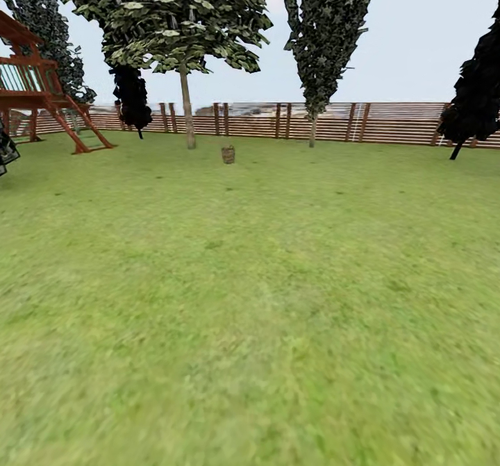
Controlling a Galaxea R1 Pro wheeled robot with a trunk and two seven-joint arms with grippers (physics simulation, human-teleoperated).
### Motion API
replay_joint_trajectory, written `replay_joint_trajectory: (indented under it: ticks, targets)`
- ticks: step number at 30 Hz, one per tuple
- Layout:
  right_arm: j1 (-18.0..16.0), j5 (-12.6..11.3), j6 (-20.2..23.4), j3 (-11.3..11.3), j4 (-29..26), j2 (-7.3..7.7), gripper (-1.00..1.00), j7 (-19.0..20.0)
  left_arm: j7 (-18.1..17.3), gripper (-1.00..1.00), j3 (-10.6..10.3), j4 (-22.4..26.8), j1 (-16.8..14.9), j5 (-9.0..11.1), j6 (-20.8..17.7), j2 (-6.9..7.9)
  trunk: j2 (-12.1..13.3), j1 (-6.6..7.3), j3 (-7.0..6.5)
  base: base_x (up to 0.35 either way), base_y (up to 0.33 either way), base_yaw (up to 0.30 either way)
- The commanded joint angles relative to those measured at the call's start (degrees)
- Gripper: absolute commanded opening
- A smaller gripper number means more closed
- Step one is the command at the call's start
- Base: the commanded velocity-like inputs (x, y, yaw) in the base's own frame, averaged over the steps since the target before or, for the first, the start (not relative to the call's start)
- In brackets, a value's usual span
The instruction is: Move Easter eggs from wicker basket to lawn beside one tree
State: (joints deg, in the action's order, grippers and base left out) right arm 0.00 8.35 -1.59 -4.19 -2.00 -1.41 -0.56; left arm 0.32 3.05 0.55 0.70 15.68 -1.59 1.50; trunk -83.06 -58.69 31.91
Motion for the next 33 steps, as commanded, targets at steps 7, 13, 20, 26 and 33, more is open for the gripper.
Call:
replay_joint_trajectory:
  ticks: [7, 13, 20, 26, 33]
  targets:
    - [0.00, 0.17, -0.08, -0.39, -0.02, 0.01, 1.00, -0.06, 0.03, 1.00, 0.29, 0.02, 0.01, 0.14, -0.17, 0.00, -0.01, -0.04, 0.03, 0.325, 0.125, 0.000]
    - [0.00, 0.17, -0.08, -0.39, -0.02, 0.01, 1.00, -0.06, 0.03, 1.00, 0.29, 0.02, 0.01, 0.14, -0.17, 0.00, -0.01, -0.04, 0.03, 0.322, 0.130, 0.000]
    - [-0.01, 0.17, -0.08, -0.39, -0.02, 0.01, 1.00, -0.06, 0.03, 1.00, 0.29, 0.05, 0.01, 0.14, -0.17, -0.01, -0.01, -0.04, 0.03, 0.321, 0.130, 0.000]
    - [-0.01, 0.17, -0.08, -0.39, -0.02, 0.01, 1.00, -0.06, 0.03, 1.00, 0.29, 0.06, 0.00, 0.14, -0.17, 0.00, -0.01, -0.04, 0.03, 0.321, 0.131, 0.000]
    - [0.00, 0.17, -0.08, -0.39, -0.02, 0.01, 1.00, -0.06, 0.03, 1.00, 0.29, 0.06, -0.01, 0.14, -0.08, 0.00, -0.01, -0.04, 0.03, 0.321, 0.131, 0.000]
